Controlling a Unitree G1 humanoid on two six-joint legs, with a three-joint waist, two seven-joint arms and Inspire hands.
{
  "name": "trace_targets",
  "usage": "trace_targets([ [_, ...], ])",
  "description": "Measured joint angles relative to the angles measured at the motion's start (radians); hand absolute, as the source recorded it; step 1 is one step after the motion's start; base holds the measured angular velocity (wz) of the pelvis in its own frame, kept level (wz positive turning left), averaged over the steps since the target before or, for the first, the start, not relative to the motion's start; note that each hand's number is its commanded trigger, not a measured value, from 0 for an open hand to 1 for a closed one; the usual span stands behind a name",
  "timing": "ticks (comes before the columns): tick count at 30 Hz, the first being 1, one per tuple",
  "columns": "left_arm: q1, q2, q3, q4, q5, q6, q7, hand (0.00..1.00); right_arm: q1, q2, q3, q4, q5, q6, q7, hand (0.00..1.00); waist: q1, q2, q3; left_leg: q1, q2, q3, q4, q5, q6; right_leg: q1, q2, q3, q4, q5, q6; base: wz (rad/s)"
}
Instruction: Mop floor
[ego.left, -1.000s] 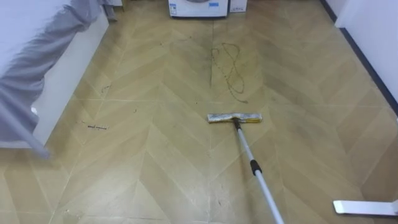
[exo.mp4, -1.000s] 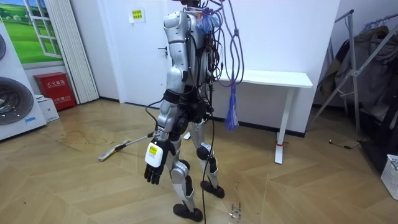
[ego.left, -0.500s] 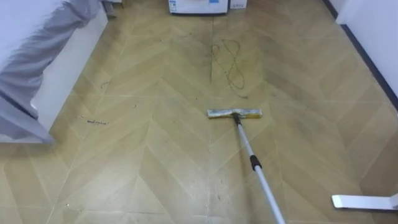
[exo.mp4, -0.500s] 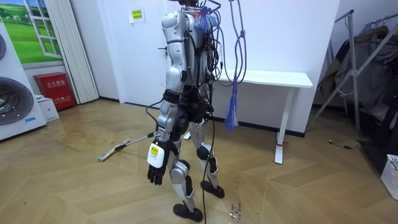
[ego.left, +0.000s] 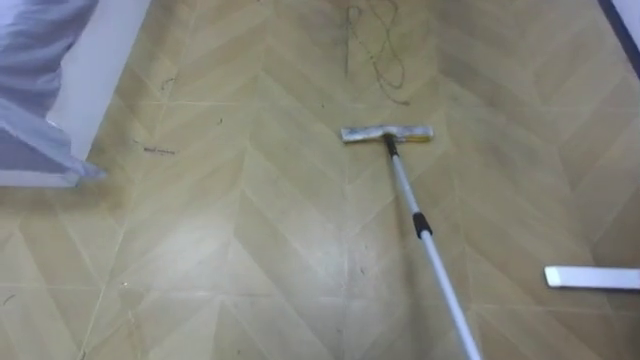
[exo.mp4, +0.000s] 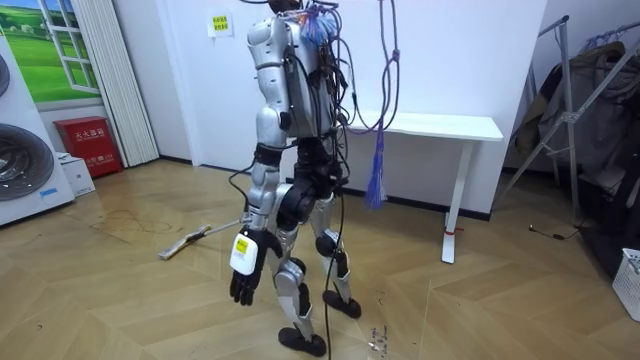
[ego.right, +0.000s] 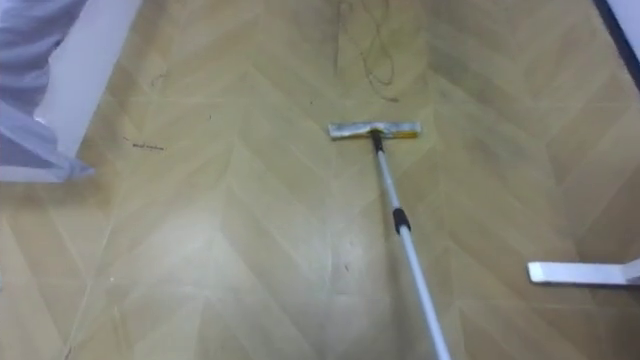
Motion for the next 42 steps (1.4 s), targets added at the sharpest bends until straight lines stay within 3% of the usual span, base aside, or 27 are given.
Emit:
trace_targets([
  [2,-0.002,0.000,-0.004,0.001,-0.032,0.001,0.013,0.00,0.000,0.005,0.001,0.024,0.018,0.001,-0.012,1.00,0.000,-0.009,0.0040,-0.054,-0.002,0.003,0.045,-0.005,0.002,-0.064,-0.012,0.003,0.069,-0.025,-0.005,0.05],
  [8,-0.014,-0.002,-0.031,0.022,-0.129,0.008,0.050,0.00,0.001,-0.001,0.050,0.059,0.140,0.002,-0.050,1.00,0.018,0.002,0.0080,-0.302,0.007,-0.009,0.305,-0.086,-0.011,-0.312,-0.015,0.053,0.341,-0.152,-0.024,0.00],
  [11,-0.017,-0.002,-0.054,0.024,-0.178,0.010,0.057,0.00,-0.002,0.000,0.069,0.061,0.201,0.001,-0.067,1.00,0.033,0.015,0.0029,-0.391,0.004,-0.018,0.404,-0.099,-0.023,-0.403,-0.026,0.048,0.467,-0.201,-0.046,0.13],
  [14,-0.015,-0.001,-0.098,0.033,-0.197,0.027,0.056,0.00,-0.023,0.002,0.078,0.086,0.250,0.001,-0.078,1.00,0.062,0.020,-0.0023,-0.437,0.005,-0.024,0.474,-0.100,-0.043,-0.457,-0.037,0.044,0.561,-0.238,-0.083,0.10],
  [15,-0.011,-0.001,-0.114,0.040,-0.215,0.040,0.055,0.00,-0.046,0.000,0.087,0.118,0.267,0.001,-0.077,1.00,0.075,0.016,-0.0028,-0.456,0.009,-0.021,0.518,-0.097,-0.051,-0.475,-0.053,0.044,0.601,-0.254,-0.101,-0.16],
  [17,0.007,-0.001,-0.134,0.050,-0.220,0.052,0.055,0.00,-0.095,-0.012,0.098,0.144,0.280,0.005,-0.076,1.00,0.107,0.013,-0.0013,-0.516,0.025,-0.011,0.695,-0.077,-0.079,-0.503,-0.056,0.048,0.683,-0.294,-0.113,-0.36],
  [18,0.019,0.000,-0.146,0.052,-0.224,0.060,0.056,0.00,-0.125,-0.020,0.104,0.154,0.283,0.010,-0.074,1.00,0.119,0.012,-0.0009,-0.554,0.028,-0.014,0.779,-0.037,-0.086,-0.518,-0.054,0.057,0.731,-0.317,-0.115,-0.24],
  [19,0.024,0.003,-0.165,0.048,-0.228,0.066,0.056,0.00,-0.158,-0.029,0.108,0.159,0.295,0.013,-0.069,1.00,0.120,0.010,-0.0018,-0.602,0.029,-0.017,0.847,0.027,-0.087,-0.527,-0.045,0.068,0.764,-0.337,-0.121,-0.15],
  [20,0.023,0.005,-0.174,0.047,-0.234,0.067,0.056,0.00,-0.179,-0.033,0.108,0.166,0.301,0.014,-0.063,1.00,0.125,0.002,-0.0025,-0.625,0.028,-0.015,0.877,0.065,-0.089,-0.532,-0.040,0.080,0.779,-0.344,-0.122,-0.10],
  [21,0.023,0.006,-0.187,0.047,-0.257,0.067,0.054,0.00,-0.224,-0.045,0.113,0.177,0.329,0.015,-0.051,1.00,0.144,-0.006,0.0027,-0.663,0.032,-0.014,0.914,0.131,-0.090,-0.539,-0.029,0.095,0.795,-0.345,-0.122,-0.23],
  [23,0.025,0.006,-0.191,0.039,-0.260,0.063,0.045,0.00,-0.273,-0.062,0.150,0.175,0.390,0.009,-0.024,1.00,0.164,-0.016,0.0050,-0.667,0.039,-0.004,0.866,0.113,-0.078,-0.545,-0.021,0.105,0.797,-0.345,-0.122,-0.17],
  [25,0.009,0.011,-0.189,0.037,-0.258,0.053,0.022,0.00,-0.309,-0.080,0.171,0.170,0.437,0.007,0.001,1.00,0.164,-0.026,0.0114,-0.617,0.036,0.014,0.664,0.008,-0.076,-0.550,-0.022,0.108,0.784,-0.351,-0.107,0.20],
  [26,0.005,0.014,-0.189,0.036,-0.257,0.052,0.016,0.00,-0.307,-0.085,0.174,0.165,0.454,0.003,0.006,1.00,0.163,-0.028,0.0115,-0.603,0.036,0.022,0.623,-0.024,-0.072,-0.549,-0.022,0.108,0.776,-0.350,-0.100,0.43],
  [27,-0.009,0.019,-0.190,0.035,-0.257,0.052,0.004,0.00,-0.299,-0.090,0.175,0.162,0.484,0.002,0.015,1.00,0.160,-0.028,0.0110,-0.586,0.032,0.045,0.575,-0.066,-0.032,-0.545,-0.030,0.110,0.756,-0.347,-0.087,0.51],
  [28,-0.013,0.020,-0.190,0.034,-0.257,0.052,-0.001,0.00,-0.281,-0.094,0.174,0.163,0.518,0.002,0.024,1.00,0.154,-0.027,0.0126,-0.577,0.027,0.057,0.546,-0.070,-0.024,-0.528,-0.034,0.111,0.721,-0.336,-0.068,0.54],
  [29,-0.021,0.020,-0.190,0.032,-0.256,0.053,-0.004,0.00,-0.268,-0.096,0.174,0.164,0.534,0.001,0.028,1.00,0.149,-0.024,0.0118,-0.567,0.020,0.060,0.532,-0.074,-0.017,-0.512,-0.034,0.111,0.699,-0.327,-0.063,0.45],
  [31,-0.013,0.020,-0.190,0.016,-0.256,0.054,-0.012,0.00,-0.227,-0.106,0.181,0.174,0.571,0.000,0.042,1.00,0.146,-0.013,0.0066,-0.529,0.017,0.079,0.497,-0.095,0.019,-0.465,-0.035,0.119,0.638,-0.301,-0.048,0.22],
  [32,-0.011,0.020,-0.186,0.001,-0.256,0.055,-0.011,0.00,-0.193,-0.125,0.186,0.180,0.573,-0.004,0.049,1.00,0.141,-0.009,0.0050,-0.512,0.001,0.089,0.488,-0.110,0.043,-0.466,-0.032,0.157,0.661,-0.284,-0.037,0.22],
  [33,-0.015,0.020,-0.186,-0.021,-0.255,0.058,-0.011,0.00,-0.147,-0.154,0.196,0.183,0.566,-0.007,0.047,1.00,0.135,0.009,0.0039,-0.505,-0.023,0.091,0.499,-0.135,0.061,-0.513,-0.040,0.192,0.757,-0.209,-0.025,0.37],
  [34,-0.019,0.022,-0.186,-0.039,-0.256,0.053,-0.010,0.00,-0.093,-0.162,0.195,0.182,0.561,-0.005,0.028,1.00,0.126,0.034,0.0022,-0.494,-0.035,0.086,0.509,-0.159,0.074,-0.565,-0.039,0.219,0.852,-0.108,-0.017,0.29],
  [35,-0.017,0.027,-0.186,-0.047,-0.257,0.046,-0.007,0.00,-0.071,-0.163,0.195,0.180,0.564,-0.005,0.020,1.00,0.127,0.041,-0.0002,-0.489,-0.038,0.084,0.509,-0.172,0.086,-0.592,-0.028,0.235,0.886,-0.078,-0.015,-0.06],
  [36,-0.012,0.037,-0.187,-0.066,-0.257,0.042,0.001,0.00,-0.047,-0.160,0.195,0.173,0.563,0.002,0.004,1.00,0.125,0.050,-0.0017,-0.480,-0.034,0.083,0.508,-0.192,0.082,-0.648,0.000,0.246,0.899,-0.072,-0.011,-0.23],
  [38,-0.010,0.047,-0.190,-0.081,-0.255,0.040,0.012,0.00,-0.022,-0.119,0.195,0.171,0.563,0.004,-0.015,1.00,0.094,0.060,-0.0037,-0.466,-0.033,0.083,0.499,-0.212,0.092,-0.727,0.033,0.245,0.836,-0.076,-0.010,-0.03],
  [39,-0.010,0.047,-0.191,-0.084,-0.250,0.040,0.014,0.00,-0.006,-0.091,0.195,0.172,0.568,0.004,-0.022,1.00,0.080,0.060,-0.0035,-0.448,-0.034,0.083,0.494,-0.228,0.091,-0.760,0.049,0.239,0.733,-0.075,-0.012,0.00],
  [41,-0.004,0.034,-0.191,-0.082,-0.246,0.041,0.014,0.00,0.018,-0.062,0.194,0.172,0.571,0.004,-0.024,1.00,0.074,0.060,-0.0036,-0.401,-0.033,0.083,0.488,-0.261,0.085,-0.766,0.065,0.226,0.536,-0.050,-0.037,-0.06],
  [42,0.004,0.027,-0.190,-0.083,-0.247,0.044,0.014,0.00,0.027,-0.050,0.186,0.171,0.570,0.010,-0.024,1.00,0.073,0.056,-0.0020,-0.363,-0.032,0.084,0.487,-0.292,0.077,-0.758,0.065,0.212,0.462,-0.008,-0.058,0.00],
])
